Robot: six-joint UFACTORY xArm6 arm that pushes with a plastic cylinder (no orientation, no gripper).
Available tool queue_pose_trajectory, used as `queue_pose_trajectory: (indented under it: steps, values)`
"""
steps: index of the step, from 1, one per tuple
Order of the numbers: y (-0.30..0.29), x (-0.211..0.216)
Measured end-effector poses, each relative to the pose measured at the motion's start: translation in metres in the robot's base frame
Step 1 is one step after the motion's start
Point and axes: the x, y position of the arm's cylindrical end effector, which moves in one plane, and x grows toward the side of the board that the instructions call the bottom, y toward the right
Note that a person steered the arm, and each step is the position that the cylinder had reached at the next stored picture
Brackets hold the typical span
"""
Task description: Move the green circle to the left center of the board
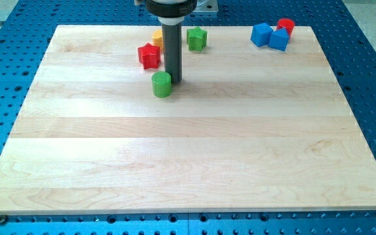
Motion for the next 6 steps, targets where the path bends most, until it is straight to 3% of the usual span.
queue_pose_trajectory:
  steps: [2,5,6]
  values:
    - [0.015,0.047]
    - [-0.063,0.019]
    - [-0.030,0.000]
